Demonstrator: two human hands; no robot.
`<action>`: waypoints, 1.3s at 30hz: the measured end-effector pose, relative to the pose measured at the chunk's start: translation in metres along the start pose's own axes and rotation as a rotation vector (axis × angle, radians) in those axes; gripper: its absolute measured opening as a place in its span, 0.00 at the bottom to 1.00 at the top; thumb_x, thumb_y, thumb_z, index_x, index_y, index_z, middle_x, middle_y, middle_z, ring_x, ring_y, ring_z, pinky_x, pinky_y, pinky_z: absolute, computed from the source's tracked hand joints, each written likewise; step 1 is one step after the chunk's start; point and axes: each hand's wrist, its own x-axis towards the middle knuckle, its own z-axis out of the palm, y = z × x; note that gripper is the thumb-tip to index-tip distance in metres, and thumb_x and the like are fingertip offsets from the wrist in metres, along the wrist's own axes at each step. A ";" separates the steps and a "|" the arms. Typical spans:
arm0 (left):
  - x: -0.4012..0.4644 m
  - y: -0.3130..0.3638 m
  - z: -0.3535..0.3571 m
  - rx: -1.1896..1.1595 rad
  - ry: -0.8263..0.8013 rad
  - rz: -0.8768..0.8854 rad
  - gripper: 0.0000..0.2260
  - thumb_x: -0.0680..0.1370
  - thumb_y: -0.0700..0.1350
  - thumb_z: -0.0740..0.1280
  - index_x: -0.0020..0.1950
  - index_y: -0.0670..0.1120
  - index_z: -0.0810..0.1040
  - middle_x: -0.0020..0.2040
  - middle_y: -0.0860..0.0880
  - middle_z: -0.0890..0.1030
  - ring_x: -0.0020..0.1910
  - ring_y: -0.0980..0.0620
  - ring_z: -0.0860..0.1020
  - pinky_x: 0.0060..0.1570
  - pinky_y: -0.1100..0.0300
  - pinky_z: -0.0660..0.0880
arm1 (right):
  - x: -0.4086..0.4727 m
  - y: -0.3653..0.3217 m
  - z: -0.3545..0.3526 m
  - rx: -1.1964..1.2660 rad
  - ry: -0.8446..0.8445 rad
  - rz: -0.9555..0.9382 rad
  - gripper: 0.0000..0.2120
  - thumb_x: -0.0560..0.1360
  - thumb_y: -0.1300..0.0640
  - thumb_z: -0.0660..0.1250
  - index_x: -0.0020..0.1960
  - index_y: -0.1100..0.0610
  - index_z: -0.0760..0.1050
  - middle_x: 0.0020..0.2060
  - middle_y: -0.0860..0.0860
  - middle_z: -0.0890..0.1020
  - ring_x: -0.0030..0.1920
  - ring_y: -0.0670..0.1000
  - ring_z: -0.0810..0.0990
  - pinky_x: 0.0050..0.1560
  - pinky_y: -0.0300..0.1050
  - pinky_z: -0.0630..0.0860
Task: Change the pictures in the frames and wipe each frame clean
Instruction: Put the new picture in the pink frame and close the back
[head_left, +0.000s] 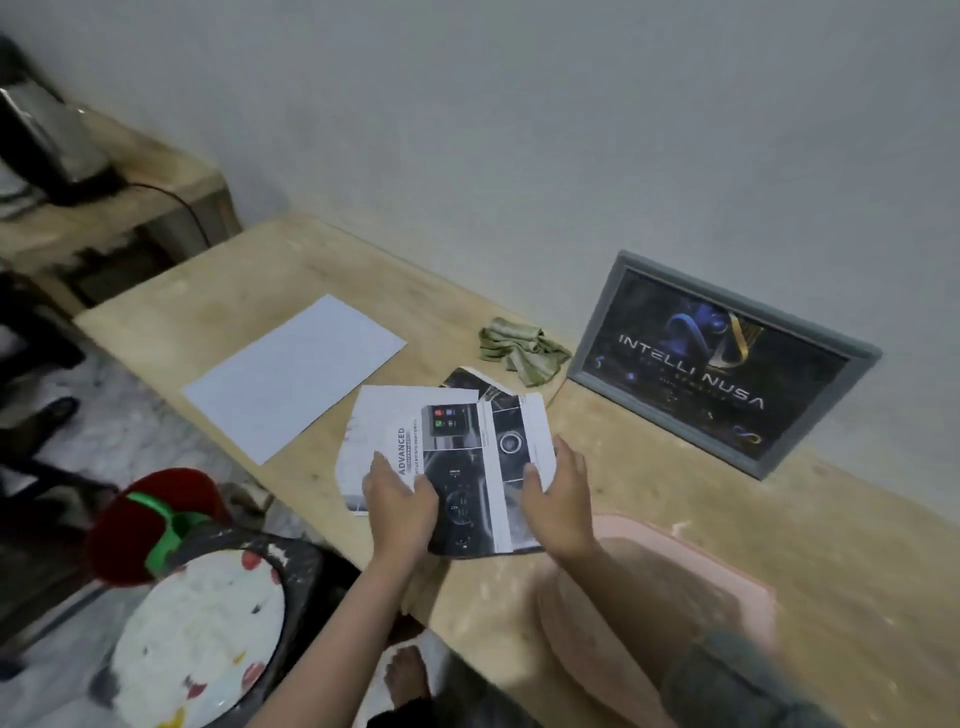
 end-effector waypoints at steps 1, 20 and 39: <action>0.021 -0.003 -0.015 0.004 0.038 0.003 0.20 0.77 0.39 0.62 0.68 0.40 0.66 0.64 0.41 0.70 0.65 0.41 0.69 0.61 0.50 0.70 | 0.013 -0.019 0.020 -0.003 -0.046 -0.021 0.23 0.76 0.51 0.60 0.71 0.48 0.62 0.61 0.49 0.70 0.62 0.52 0.71 0.65 0.54 0.70; 0.229 -0.027 -0.108 0.180 0.131 -0.107 0.34 0.78 0.45 0.64 0.77 0.39 0.49 0.76 0.36 0.38 0.77 0.40 0.38 0.74 0.51 0.49 | 0.177 -0.190 0.244 -0.381 -0.561 -0.273 0.24 0.76 0.50 0.60 0.69 0.58 0.64 0.64 0.57 0.67 0.65 0.60 0.66 0.64 0.54 0.67; 0.163 -0.031 -0.080 0.231 0.032 -0.060 0.32 0.73 0.53 0.62 0.75 0.44 0.59 0.76 0.39 0.48 0.76 0.42 0.44 0.73 0.48 0.50 | 0.180 -0.121 0.177 -0.766 -0.635 -0.485 0.33 0.70 0.43 0.52 0.71 0.56 0.63 0.71 0.59 0.64 0.70 0.59 0.62 0.70 0.55 0.56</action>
